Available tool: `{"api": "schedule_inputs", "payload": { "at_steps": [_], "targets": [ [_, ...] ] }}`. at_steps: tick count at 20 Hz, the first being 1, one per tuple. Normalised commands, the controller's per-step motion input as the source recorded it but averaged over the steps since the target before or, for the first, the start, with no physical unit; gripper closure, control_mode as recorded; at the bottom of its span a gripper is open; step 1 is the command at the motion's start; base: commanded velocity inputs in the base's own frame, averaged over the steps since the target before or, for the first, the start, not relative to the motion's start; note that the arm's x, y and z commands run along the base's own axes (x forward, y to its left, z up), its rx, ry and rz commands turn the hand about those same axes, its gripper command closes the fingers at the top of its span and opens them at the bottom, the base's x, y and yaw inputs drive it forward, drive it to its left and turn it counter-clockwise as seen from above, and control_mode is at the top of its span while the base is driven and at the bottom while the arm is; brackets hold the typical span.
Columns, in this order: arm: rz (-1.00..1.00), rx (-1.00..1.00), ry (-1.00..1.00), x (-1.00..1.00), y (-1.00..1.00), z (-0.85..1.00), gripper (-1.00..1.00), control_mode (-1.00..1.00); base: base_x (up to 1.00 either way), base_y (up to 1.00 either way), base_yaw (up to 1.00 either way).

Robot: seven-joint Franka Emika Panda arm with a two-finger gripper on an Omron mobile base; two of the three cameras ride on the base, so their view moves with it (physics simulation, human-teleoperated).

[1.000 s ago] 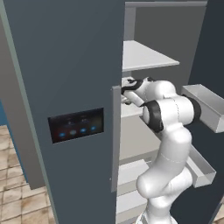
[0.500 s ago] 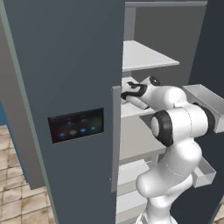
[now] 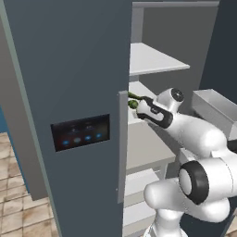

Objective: Place the avocado in the correct fridge rack based on whether it is a fruit or vegetable. Finally, close the fridge door.

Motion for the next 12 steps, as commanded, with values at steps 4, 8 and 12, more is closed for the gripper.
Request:
{"api": "schedule_inputs", "payload": {
  "at_steps": [4,8,12],
  "targets": [
    [-0.07,0.00,-0.07,-1.00,0.00,0.41,-1.00,-1.00,0.00,0.00,0.00],
    [-0.06,0.00,-0.05,-1.00,0.00,0.32,-1.00,-1.00,0.00,0.00,0.00],
    [-0.06,-0.01,-0.01,-1.00,0.00,0.10,-1.00,-1.00,0.00,0.00,0.00]
  ]
}}
